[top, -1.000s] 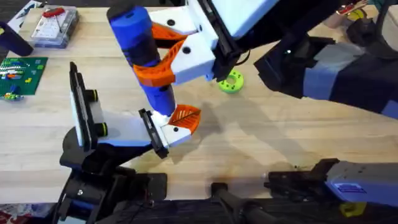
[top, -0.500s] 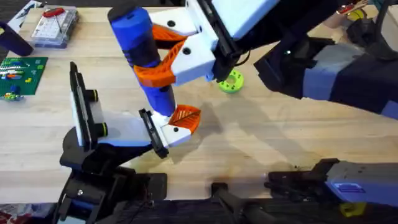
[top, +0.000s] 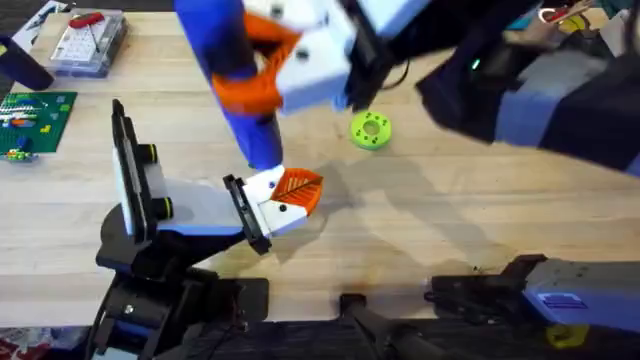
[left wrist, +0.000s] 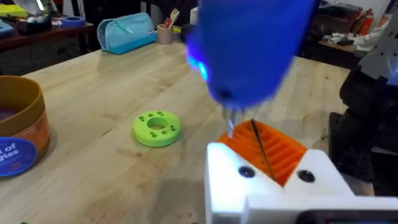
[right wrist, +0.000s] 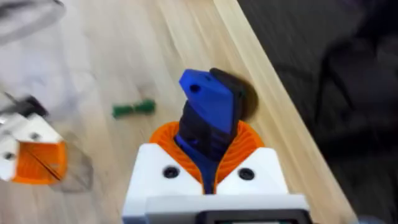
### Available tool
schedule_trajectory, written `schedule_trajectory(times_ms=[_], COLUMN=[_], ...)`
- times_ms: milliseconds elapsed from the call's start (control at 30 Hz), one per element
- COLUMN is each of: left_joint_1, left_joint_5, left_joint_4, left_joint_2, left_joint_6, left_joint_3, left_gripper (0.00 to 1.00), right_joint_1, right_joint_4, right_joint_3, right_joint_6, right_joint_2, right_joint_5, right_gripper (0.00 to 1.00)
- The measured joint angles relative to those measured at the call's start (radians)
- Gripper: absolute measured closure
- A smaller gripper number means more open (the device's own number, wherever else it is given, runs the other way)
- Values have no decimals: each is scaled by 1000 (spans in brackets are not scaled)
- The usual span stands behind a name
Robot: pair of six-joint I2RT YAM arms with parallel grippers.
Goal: Pick up the gripper from the table and insert it into the empty holder that is missing its gripper. Then pick up a screw, insert it into the mounting hole, and use the screwdriver to tighten it. Finally, clean up the table by picking up the vegetable and placing it into the bucket.
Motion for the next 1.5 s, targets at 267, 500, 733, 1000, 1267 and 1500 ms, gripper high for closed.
schedule_trajectory(times_ms=[267,500,733,1000,1267,1500], left_joint_1=[0,0,0,0,0,0], left_joint_5=[0,0,0,0,0,0], left_joint_4=[0,0,0,0,0,0], left_joint_2=[0,0,0,0,0,0], left_joint_6=[0,0,0,0,0,0], left_joint_3=[0,0,0,0,0,0], left_gripper=[979,979,979,979,979,979], right_joint_1=[-59,-90,-92,-204,-298,-311], right_joint_4=[-305,-1084,-1673,-1905,-2037,-2110], right_joint_3=[188,418,767,819,822,769], right_joint_6=[-59,-355,-763,-830,-1004,-1265], right_joint_2=[-5,3,3,2,65,255], right_joint_5=[-19,145,557,911,1358,1562], right_gripper=[954,955,954,955,954,956])
